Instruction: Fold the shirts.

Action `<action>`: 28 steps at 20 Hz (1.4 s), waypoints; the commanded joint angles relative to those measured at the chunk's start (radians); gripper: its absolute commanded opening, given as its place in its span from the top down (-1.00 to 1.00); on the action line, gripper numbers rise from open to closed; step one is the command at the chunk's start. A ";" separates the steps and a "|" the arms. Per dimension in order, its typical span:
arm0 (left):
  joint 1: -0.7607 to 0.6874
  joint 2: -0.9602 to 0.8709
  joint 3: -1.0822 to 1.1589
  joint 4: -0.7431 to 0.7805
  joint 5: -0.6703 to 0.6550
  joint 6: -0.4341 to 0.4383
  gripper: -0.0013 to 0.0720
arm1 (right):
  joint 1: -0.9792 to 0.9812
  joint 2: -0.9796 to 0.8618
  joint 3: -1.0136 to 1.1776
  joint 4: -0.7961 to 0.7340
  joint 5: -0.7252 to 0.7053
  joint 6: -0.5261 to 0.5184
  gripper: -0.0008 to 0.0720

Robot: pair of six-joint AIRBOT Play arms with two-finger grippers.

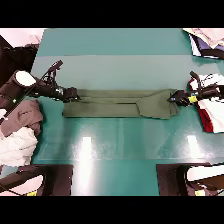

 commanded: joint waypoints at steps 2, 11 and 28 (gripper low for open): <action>-0.018 -0.001 0.000 -0.004 0.011 -0.027 0.89 | 0.042 -0.008 -0.002 0.078 -0.044 -0.066 0.37; -0.115 -0.200 0.101 -0.156 0.109 0.013 0.89 | 0.079 0.167 0.039 0.156 0.019 0.007 0.93; -0.349 -0.724 0.692 0.005 0.140 -0.094 0.89 | 0.577 0.064 0.761 0.143 0.187 0.389 0.93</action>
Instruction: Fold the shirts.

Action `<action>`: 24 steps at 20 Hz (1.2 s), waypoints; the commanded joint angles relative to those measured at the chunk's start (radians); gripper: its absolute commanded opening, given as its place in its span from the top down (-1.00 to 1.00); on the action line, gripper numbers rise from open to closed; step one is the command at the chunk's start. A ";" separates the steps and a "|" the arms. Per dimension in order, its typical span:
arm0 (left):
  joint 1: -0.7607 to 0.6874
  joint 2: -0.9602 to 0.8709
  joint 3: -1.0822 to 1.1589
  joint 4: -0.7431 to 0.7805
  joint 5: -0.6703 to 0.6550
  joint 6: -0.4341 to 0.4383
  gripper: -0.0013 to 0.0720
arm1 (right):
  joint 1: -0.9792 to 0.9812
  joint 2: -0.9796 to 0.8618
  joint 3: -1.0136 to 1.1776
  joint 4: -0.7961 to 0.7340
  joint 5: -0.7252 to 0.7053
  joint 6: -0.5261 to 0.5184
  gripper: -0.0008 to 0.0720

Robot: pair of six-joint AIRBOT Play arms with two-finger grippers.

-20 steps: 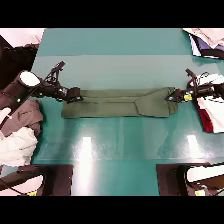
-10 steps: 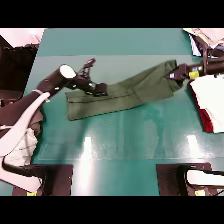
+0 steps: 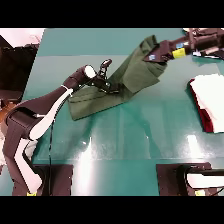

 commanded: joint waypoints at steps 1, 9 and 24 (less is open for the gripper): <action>0.003 -0.016 0.031 0.026 0.001 -0.014 0.89 | 0.094 -0.098 0.143 -0.039 0.034 0.035 0.93; 0.107 0.089 0.140 0.341 -0.269 -0.014 0.90 | 0.212 -0.185 0.139 -0.182 -0.063 0.040 0.93; 0.405 0.449 0.139 0.394 -0.479 0.045 0.89 | 0.629 -0.449 0.185 -0.172 -0.497 -0.183 -0.15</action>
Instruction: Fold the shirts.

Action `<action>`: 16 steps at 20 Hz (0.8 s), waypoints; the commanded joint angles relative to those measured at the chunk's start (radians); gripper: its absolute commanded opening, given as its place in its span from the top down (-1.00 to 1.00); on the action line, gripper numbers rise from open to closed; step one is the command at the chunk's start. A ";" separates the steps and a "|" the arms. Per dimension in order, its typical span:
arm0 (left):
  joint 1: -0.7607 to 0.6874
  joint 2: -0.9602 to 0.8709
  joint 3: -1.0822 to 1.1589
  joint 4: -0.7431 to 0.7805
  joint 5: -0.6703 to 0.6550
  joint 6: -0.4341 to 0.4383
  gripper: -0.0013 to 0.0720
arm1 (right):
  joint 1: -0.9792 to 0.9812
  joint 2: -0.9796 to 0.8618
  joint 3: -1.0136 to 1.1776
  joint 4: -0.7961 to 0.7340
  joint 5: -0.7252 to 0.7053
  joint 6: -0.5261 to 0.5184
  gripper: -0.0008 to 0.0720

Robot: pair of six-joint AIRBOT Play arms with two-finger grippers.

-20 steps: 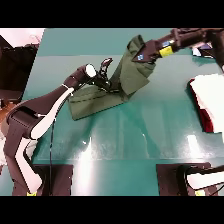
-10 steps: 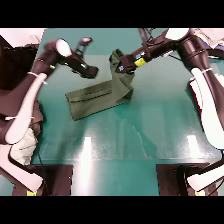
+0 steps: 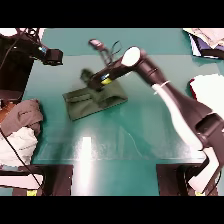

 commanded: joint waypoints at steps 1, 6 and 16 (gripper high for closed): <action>0.018 0.026 0.001 0.006 -0.017 0.002 0.89 | 0.132 -0.106 0.084 -0.001 -0.114 -0.087 -0.46; 0.018 0.026 0.001 0.009 -0.056 0.023 0.89 | 0.126 -0.011 -0.033 -0.098 -0.092 -0.142 -0.65; 0.018 0.024 -0.002 -0.038 -0.025 0.026 0.89 | -0.409 0.047 -0.253 0.029 0.208 -0.017 -0.77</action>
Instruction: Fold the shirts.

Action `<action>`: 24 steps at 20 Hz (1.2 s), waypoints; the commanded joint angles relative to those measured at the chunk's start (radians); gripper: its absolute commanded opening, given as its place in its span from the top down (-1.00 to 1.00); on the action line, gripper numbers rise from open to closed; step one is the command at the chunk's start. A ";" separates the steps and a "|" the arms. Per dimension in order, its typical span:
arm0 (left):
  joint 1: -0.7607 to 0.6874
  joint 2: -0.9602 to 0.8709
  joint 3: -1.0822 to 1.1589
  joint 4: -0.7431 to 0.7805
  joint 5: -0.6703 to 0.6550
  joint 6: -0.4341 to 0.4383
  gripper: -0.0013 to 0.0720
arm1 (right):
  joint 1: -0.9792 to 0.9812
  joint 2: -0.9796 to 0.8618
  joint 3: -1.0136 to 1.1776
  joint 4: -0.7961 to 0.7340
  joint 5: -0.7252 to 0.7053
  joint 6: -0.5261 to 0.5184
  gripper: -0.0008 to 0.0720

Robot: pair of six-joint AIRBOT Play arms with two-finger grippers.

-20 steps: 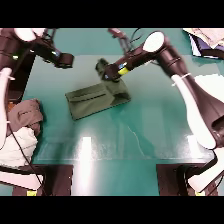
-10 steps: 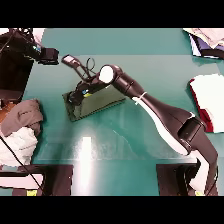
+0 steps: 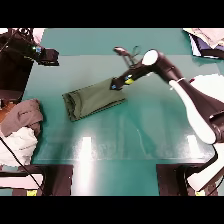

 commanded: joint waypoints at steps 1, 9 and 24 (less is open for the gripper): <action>0.001 0.000 0.000 -0.016 0.016 0.001 0.89 | -0.148 -0.049 -0.020 0.122 0.091 0.027 -0.77; 0.001 0.000 0.000 -0.017 0.011 -0.004 0.89 | -0.127 -0.248 0.143 0.171 0.123 0.069 -0.77; 0.001 0.000 0.000 -0.019 -0.004 -0.003 0.89 | -0.010 -0.362 0.282 0.347 0.094 0.032 0.92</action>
